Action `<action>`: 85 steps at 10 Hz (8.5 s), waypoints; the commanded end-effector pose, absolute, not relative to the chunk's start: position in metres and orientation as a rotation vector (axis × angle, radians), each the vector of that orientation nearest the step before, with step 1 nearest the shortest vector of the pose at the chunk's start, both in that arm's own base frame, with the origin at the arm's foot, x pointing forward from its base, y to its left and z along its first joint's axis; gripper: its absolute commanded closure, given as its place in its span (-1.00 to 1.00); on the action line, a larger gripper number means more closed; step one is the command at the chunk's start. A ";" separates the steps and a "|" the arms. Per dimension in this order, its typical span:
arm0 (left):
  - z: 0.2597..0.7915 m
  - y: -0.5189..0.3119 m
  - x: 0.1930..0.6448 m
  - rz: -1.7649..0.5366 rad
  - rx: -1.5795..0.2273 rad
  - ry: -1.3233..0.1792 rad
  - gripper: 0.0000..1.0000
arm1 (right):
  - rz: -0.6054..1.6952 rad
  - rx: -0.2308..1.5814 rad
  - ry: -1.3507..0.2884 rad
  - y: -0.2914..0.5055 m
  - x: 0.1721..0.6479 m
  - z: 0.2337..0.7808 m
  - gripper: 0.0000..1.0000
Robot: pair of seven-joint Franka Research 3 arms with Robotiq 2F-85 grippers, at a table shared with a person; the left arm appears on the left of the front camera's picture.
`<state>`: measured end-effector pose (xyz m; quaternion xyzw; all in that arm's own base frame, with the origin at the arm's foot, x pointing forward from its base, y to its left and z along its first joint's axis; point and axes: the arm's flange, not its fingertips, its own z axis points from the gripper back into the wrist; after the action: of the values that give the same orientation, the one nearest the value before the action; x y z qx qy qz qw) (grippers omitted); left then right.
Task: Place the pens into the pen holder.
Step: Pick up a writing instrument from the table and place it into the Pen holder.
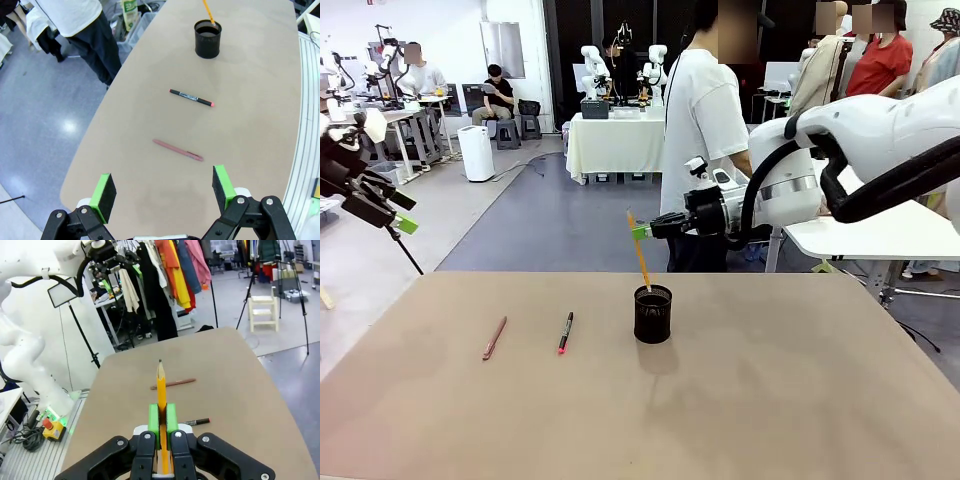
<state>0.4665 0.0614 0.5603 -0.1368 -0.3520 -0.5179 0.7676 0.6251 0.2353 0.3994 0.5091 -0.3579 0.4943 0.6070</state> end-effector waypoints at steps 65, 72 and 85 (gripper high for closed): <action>0.495 -0.066 0.449 -0.739 -0.200 -0.479 -1.00 | 1.188 0.526 -0.765 -0.082 0.581 0.601 -1.00; 0.492 -0.113 0.468 -0.579 -0.063 -0.422 -1.00 | 1.188 0.526 -0.765 -0.082 0.581 0.601 -1.00; 0.349 -0.139 0.569 -0.251 0.000 -0.113 -1.00 | 1.188 0.526 -0.765 -0.082 0.581 0.601 -1.00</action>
<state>0.5638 -0.1498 0.3474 0.0206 -0.0549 -0.1122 0.9920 0.5825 -0.0817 0.5998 0.2398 -0.3462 0.5363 0.7314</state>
